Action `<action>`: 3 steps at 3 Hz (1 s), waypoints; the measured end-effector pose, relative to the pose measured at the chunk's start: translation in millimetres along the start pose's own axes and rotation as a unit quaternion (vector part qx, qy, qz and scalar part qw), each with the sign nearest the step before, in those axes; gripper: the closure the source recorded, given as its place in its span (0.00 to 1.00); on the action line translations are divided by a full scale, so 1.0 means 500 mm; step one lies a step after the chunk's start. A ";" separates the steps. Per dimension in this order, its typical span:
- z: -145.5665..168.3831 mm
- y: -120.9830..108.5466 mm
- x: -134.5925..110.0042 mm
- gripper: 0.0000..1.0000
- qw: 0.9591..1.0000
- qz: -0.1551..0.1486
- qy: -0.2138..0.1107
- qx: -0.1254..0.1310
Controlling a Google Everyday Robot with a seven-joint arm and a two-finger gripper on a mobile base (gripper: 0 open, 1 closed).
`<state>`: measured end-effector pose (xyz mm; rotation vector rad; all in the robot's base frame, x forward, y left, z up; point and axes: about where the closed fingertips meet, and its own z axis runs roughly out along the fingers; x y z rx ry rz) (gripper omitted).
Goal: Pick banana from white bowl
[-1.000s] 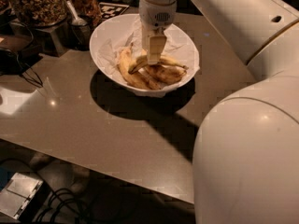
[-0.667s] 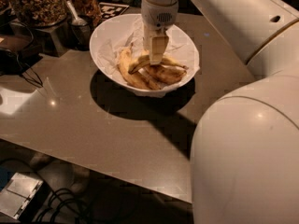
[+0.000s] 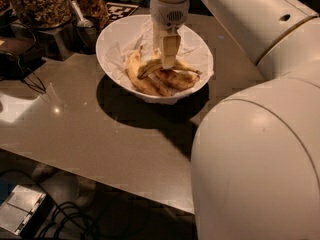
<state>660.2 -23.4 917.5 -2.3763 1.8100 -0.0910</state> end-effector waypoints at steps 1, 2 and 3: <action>0.012 -0.007 -0.002 0.45 1.000 -0.007 0.011 -0.005; 0.023 -0.009 -0.002 0.47 1.000 -0.011 0.017 -0.010; 0.037 -0.006 -0.001 0.46 1.000 -0.011 0.022 -0.017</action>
Offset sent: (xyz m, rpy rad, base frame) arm -0.0249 -0.0166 -0.0128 -0.1300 0.1357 0.0201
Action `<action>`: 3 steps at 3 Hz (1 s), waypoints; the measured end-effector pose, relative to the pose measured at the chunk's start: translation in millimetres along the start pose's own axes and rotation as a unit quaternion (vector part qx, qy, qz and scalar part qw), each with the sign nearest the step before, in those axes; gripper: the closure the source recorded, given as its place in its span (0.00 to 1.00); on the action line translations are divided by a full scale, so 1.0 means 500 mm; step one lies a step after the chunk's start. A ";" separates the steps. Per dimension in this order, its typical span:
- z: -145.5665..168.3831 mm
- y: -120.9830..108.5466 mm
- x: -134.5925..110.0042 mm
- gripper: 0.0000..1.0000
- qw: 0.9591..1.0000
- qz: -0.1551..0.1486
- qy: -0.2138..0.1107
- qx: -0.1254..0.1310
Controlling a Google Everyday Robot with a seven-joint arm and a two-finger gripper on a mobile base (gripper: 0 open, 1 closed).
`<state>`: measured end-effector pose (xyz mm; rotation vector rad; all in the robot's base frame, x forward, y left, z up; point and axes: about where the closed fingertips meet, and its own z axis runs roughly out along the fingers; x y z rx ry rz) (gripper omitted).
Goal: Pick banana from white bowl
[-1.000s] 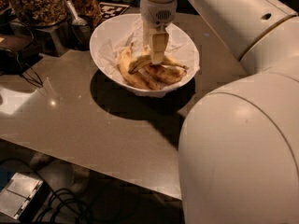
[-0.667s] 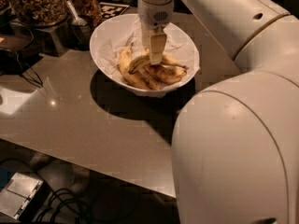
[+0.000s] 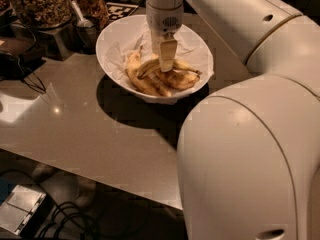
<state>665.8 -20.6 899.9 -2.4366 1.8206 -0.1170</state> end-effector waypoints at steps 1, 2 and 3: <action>0.012 0.003 0.002 0.45 1.000 0.000 0.002 -0.006; 0.027 0.008 0.000 0.44 1.000 -0.001 -0.001 -0.014; 0.034 0.019 -0.005 0.62 1.000 0.003 -0.019 -0.013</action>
Offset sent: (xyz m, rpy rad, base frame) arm -0.0325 -0.0171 -0.0187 -0.0642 0.1467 0.0005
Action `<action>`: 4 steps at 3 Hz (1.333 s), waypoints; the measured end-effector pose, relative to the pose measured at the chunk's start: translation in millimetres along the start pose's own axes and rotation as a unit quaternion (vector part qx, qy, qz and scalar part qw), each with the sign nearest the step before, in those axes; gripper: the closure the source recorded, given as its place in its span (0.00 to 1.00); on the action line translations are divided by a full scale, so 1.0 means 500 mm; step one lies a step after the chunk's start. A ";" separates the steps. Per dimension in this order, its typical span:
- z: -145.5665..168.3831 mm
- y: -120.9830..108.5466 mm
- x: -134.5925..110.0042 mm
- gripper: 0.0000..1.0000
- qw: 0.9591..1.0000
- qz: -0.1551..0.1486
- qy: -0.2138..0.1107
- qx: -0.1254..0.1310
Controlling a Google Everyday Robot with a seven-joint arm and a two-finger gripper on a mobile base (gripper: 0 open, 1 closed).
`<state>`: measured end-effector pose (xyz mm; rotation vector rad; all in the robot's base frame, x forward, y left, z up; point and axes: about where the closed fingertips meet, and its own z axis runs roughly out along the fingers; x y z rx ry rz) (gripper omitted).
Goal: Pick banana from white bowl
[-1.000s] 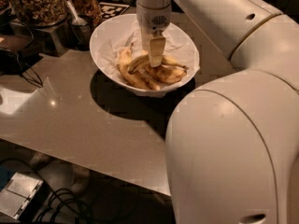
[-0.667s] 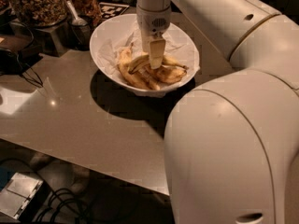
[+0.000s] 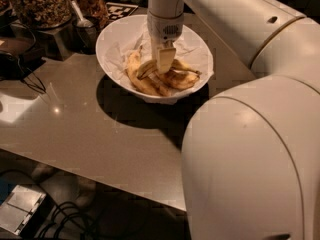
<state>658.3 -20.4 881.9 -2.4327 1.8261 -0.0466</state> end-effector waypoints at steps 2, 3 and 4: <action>0.009 -0.026 -0.008 1.00 1.000 -0.001 -0.006 0.021; -0.029 0.001 -0.005 1.00 0.999 0.019 0.001 0.041; -0.091 0.048 -0.016 1.00 0.998 0.039 0.014 0.055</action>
Offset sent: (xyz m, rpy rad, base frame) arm 0.0058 0.0039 -0.0013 0.0116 -0.0188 0.0008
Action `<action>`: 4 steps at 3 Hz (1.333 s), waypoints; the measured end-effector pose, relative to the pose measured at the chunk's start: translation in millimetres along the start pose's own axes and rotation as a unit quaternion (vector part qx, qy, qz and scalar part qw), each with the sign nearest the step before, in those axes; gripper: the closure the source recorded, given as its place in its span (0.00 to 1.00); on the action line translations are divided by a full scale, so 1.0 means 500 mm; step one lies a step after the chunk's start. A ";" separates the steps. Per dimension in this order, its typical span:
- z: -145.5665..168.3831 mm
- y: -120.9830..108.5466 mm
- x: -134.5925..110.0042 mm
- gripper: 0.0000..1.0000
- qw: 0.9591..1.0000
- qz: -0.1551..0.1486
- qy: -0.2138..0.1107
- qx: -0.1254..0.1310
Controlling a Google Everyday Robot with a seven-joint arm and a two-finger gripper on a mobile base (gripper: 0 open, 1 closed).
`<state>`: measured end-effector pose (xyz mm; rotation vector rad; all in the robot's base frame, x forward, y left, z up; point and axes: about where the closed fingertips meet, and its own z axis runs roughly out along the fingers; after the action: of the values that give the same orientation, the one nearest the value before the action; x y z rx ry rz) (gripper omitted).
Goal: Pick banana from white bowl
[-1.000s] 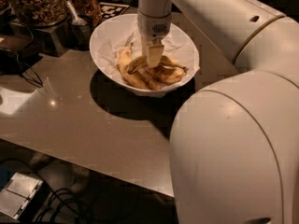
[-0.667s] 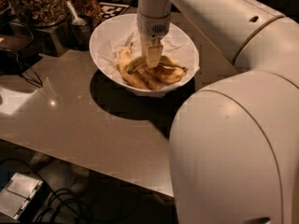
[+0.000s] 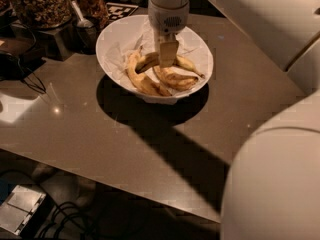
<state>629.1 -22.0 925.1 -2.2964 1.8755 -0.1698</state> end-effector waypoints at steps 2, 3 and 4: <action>-0.127 0.077 -0.020 1.00 0.998 0.025 0.038 0.034; -0.185 0.122 -0.031 1.00 0.996 0.032 0.055 0.061; -0.223 0.152 -0.041 1.00 0.994 0.038 0.063 0.081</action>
Offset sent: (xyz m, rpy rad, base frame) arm -0.1072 -0.0139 0.0873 -0.1218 -0.0889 -0.1028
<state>530.1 -23.6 1019.4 -2.1498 1.9265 -0.4482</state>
